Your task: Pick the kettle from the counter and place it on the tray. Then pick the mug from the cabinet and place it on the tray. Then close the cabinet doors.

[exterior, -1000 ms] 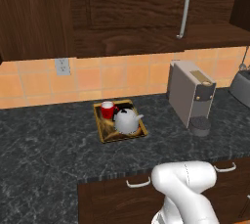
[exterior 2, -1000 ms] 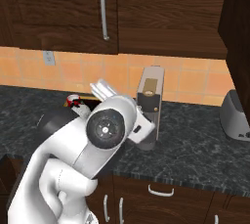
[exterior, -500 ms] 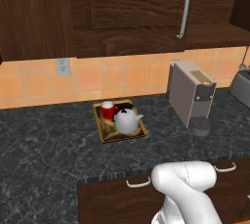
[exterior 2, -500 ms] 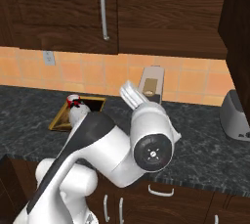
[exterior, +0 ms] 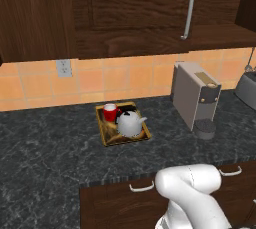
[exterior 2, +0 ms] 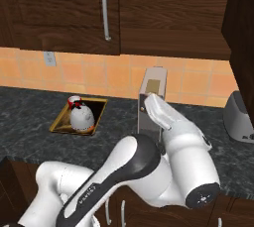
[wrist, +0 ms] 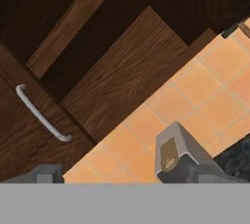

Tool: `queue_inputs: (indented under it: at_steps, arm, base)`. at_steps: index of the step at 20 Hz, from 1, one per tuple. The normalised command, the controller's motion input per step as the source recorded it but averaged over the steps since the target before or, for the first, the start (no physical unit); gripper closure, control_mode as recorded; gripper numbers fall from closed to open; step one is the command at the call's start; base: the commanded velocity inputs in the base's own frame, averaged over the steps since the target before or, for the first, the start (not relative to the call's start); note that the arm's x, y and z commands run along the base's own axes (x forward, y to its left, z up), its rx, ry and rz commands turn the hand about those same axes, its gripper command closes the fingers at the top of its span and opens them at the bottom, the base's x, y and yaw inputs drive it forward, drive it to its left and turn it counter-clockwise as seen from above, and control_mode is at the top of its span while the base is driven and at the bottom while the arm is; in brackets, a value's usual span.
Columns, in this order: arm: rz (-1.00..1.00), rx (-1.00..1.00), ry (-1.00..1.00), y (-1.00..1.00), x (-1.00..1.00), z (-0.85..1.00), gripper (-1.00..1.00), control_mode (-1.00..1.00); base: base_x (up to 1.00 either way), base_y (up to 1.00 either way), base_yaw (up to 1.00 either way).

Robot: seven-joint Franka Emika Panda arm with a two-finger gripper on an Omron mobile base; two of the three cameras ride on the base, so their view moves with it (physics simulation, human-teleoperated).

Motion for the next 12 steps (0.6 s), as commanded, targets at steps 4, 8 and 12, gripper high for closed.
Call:
queue_inputs:
  at_steps: [4, 8, 12]
  arm:
    - [0.17, 0.0, -0.19, -0.68, -0.01, 0.16, -1.0, -1.0]
    - [0.14, 0.11, -0.03, -0.83, 0.0, 0.12, -1.0, -1.0]
    - [0.12, 0.17, 0.0, -0.87, 0.01, 0.0, -1.0, -1.0]
  base:
    - [0.0, 0.0, 0.0]
    - [0.0, 0.0, 0.0]
    - [0.0, 0.0, 0.0]
